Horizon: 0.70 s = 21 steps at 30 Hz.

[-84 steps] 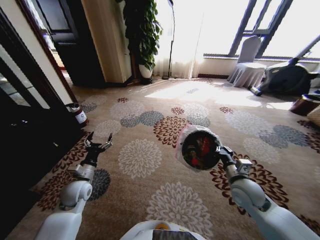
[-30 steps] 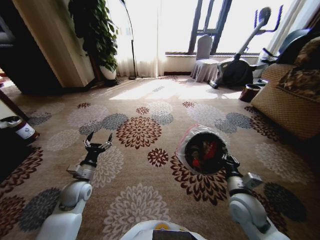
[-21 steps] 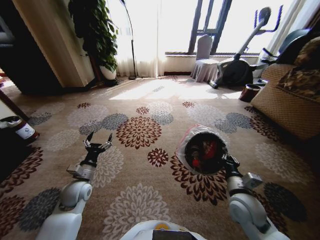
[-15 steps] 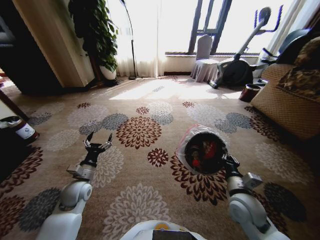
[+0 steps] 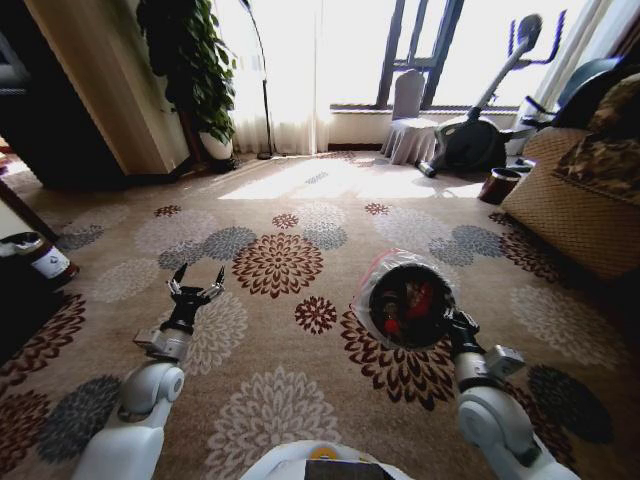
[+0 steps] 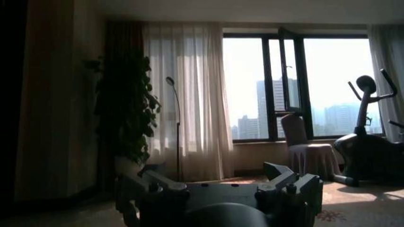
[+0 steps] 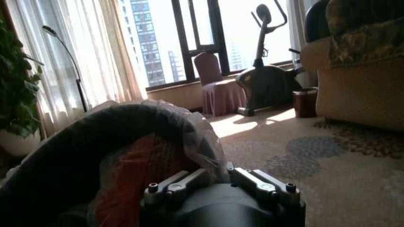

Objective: Pick up the trash from the ground and place it into the trash bin.

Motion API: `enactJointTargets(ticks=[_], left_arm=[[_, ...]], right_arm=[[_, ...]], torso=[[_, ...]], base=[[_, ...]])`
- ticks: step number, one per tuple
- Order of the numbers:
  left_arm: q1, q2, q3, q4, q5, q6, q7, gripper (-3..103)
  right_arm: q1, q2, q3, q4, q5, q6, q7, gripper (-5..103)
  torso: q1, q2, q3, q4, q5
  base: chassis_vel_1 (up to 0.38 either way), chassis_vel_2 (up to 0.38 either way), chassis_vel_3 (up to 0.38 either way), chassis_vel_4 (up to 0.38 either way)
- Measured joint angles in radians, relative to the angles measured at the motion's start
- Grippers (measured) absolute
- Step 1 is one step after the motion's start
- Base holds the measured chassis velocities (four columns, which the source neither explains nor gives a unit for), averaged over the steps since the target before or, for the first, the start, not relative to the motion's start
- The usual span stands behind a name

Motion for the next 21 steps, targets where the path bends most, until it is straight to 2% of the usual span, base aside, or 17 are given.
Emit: enactJointTargets(ticks=[21], left_arm=[[0.0,0.0,0.0,0.0,0.0,0.0,0.0,100]], right_arm=[[0.0,0.0,0.0,0.0,0.0,-0.001,0.0,0]], torso=[[0.0,-0.002,-0.002,0.0,-0.0001]], base=[[-0.025,-0.027,0.023,0.024]])
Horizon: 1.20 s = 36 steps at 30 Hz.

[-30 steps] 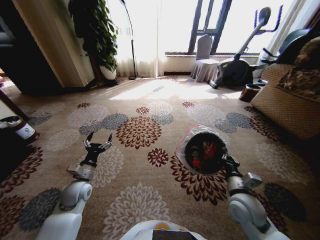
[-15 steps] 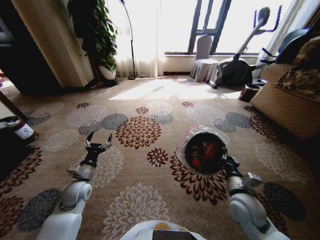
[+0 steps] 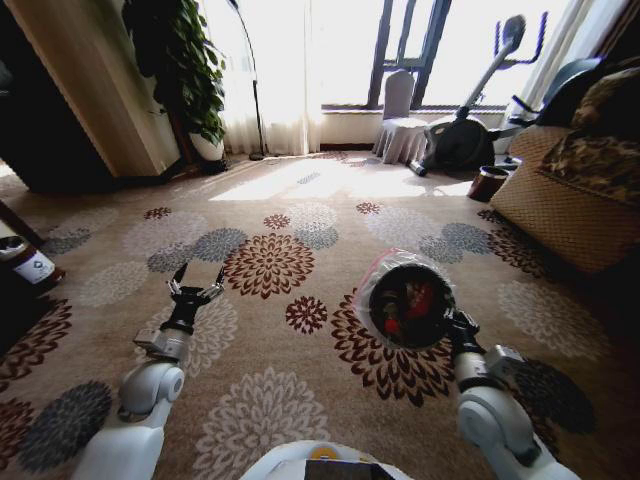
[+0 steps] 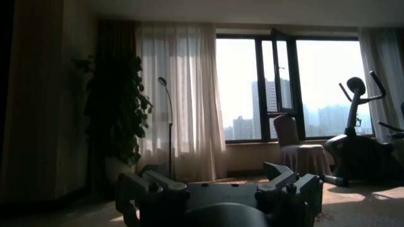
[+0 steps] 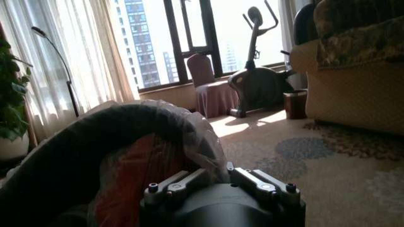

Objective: Pick up the trash from the ground and place it into the trash bin.

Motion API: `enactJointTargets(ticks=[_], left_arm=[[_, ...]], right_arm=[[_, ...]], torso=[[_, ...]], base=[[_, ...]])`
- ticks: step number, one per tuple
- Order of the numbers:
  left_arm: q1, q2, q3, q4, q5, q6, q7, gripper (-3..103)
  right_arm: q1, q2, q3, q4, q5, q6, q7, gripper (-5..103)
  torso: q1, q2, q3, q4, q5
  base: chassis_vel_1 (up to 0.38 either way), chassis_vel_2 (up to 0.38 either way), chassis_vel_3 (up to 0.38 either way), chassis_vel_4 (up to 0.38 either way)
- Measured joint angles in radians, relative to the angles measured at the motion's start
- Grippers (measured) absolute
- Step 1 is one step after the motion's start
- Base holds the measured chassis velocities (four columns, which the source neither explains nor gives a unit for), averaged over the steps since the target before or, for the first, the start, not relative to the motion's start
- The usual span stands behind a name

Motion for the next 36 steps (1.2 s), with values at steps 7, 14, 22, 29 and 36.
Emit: enactJointTargets(ticks=[7,14,22,29,36], left_arm=[[0.0,0.0,0.0,0.0,0.0,0.0,0.0,100],[0.0,0.0,0.0,0.0,0.0,0.0,0.0,100],[0.0,0.0,0.0,0.0,0.0,0.0,0.0,100],[0.0,0.0,0.0,0.0,0.0,0.0,0.0,100],[0.0,0.0,0.0,0.0,0.0,0.0,0.0,100]], right_arm=[[0.0,0.0,0.0,0.0,0.0,0.0,0.0,0],[0.0,0.0,0.0,0.0,0.0,0.0,0.0,0],[0.0,0.0,0.0,0.0,0.0,0.0,0.0,0],[0.0,0.0,0.0,0.0,0.0,0.0,0.0,0],[0.0,0.0,0.0,0.0,0.0,0.0,0.0,0]], torso=[[0.0,0.0,0.0,0.0001,-0.0001],[0.0,0.0,0.0,-0.0002,-0.0001],[0.0,0.0,0.0,-0.0002,0.0],[0.0,0.001,0.001,-0.0001,0.0004],[0.0,0.001,0.0,-0.0001,0.0009]], base=[[-0.048,-0.052,0.043,0.049],[-0.191,-0.201,0.181,0.187],[-0.293,-0.279,0.281,0.274],[-0.33,-0.324,0.327,0.342],[-0.372,-0.364,0.37,0.354]])
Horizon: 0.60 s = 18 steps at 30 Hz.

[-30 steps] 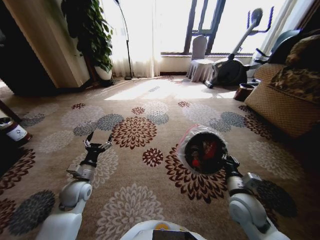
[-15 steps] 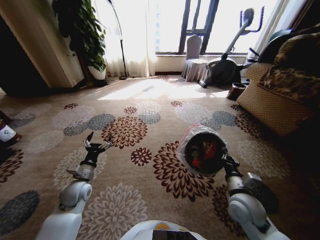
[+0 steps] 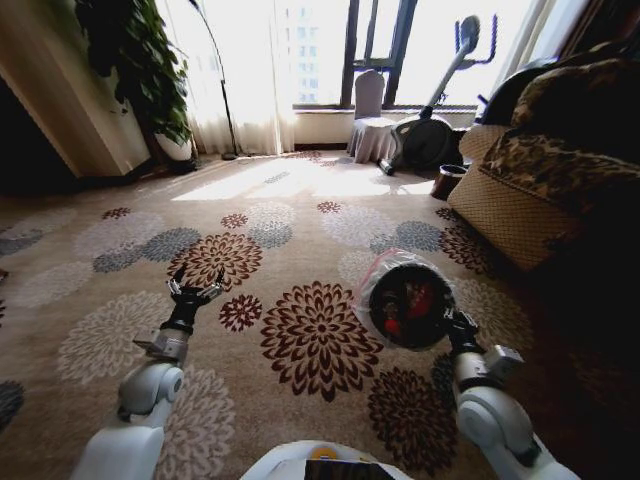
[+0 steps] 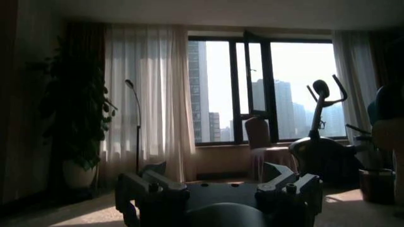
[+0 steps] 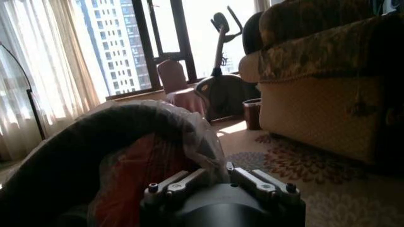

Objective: Pick up the trash from the ground and place it into the trash bin.

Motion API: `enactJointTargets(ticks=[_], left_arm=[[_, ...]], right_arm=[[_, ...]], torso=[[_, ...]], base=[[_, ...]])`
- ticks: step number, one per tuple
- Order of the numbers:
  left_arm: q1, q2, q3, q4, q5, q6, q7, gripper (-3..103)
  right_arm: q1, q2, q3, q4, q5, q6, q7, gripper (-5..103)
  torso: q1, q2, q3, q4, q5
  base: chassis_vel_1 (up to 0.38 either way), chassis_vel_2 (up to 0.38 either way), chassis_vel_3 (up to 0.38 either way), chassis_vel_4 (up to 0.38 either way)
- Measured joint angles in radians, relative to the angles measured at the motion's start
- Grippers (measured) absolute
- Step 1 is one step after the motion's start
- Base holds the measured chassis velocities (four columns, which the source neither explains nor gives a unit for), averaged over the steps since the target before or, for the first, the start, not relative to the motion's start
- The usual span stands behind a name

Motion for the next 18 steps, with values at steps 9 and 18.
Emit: enactJointTargets(ticks=[9,18], left_arm=[[0.0,0.0,0.0,0.0,0.0,0.0,0.0,100],[0.0,0.0,0.0,0.0,0.0,0.0,0.0,100]], right_arm=[[0.0,0.0,0.0,0.0,0.0,0.0,0.0,0],[0.0,0.0,0.0,0.0,0.0,0.0,-0.001,0]], torso=[[0.0,0.0,0.0,-0.0001,-0.0014],[0.0,0.0,0.0,0.0003,-0.001]], base=[[-0.309,-0.328,0.323,0.318],[-0.128,-0.124,0.125,0.122]])
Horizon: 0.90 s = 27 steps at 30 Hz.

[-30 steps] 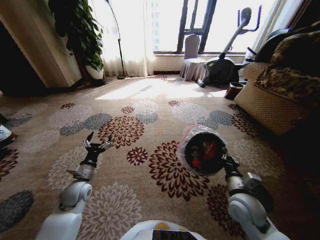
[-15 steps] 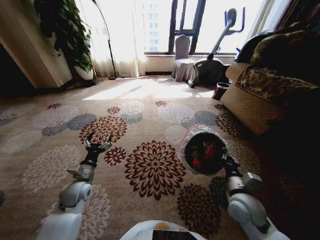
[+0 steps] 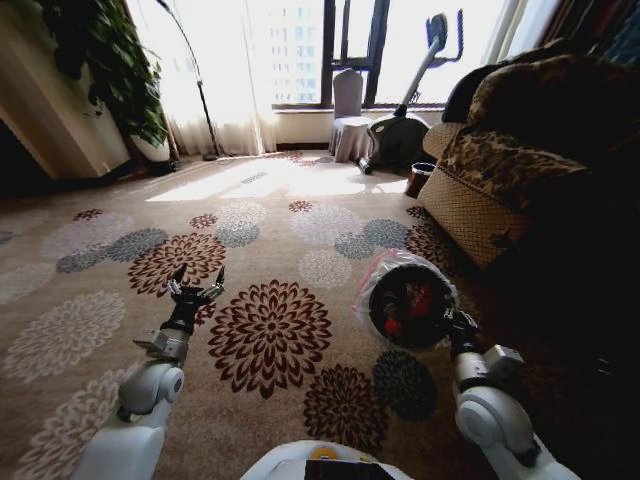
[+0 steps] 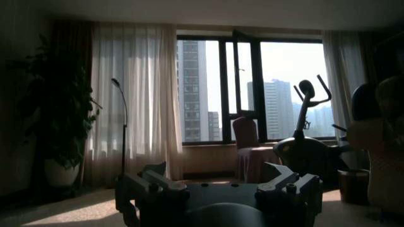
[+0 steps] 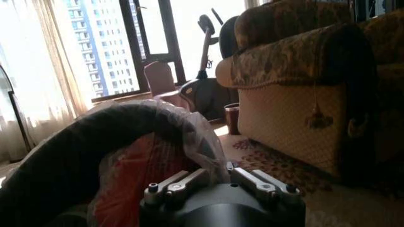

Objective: Pick up the trash from the ground and place it into the trash bin.

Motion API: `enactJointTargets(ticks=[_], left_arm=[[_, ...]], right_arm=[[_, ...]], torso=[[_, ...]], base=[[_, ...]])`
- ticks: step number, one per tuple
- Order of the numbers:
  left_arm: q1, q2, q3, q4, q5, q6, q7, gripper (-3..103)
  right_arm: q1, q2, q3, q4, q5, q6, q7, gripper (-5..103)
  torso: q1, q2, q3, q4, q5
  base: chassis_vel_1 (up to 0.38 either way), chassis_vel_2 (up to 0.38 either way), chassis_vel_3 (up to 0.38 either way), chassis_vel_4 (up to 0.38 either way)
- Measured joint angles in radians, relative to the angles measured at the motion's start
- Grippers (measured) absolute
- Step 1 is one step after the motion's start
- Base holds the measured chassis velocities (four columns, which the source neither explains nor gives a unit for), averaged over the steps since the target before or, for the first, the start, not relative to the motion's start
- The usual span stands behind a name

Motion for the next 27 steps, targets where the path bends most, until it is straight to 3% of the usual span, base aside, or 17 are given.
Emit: enactJointTargets(ticks=[7,23,27], left_arm=[[0.0,0.0,0.0,0.0,0.0,0.0,0.0,100],[0.0,0.0,0.0,0.0,0.0,0.0,0.0,100],[0.0,0.0,0.001,0.0,0.0,0.0,0.0,100]], right_arm=[[0.0,0.0,0.0,0.0,0.0,0.0,0.0,0],[0.0,0.0,0.0,0.0,0.0,0.0,0.001,0],[0.0,0.0,0.001,0.0,0.0,0.0,0.001,0]], torso=[[0.0,0.0,0.0,0.0,-0.0001],[0.0,0.0,0.0,-0.0002,-0.0006],[0.0,0.0,0.0,-0.0004,0.0007]], base=[[-0.168,-0.172,0.194,0.183],[-0.364,-0.344,0.35,0.347],[-0.273,-0.294,0.313,0.294]])
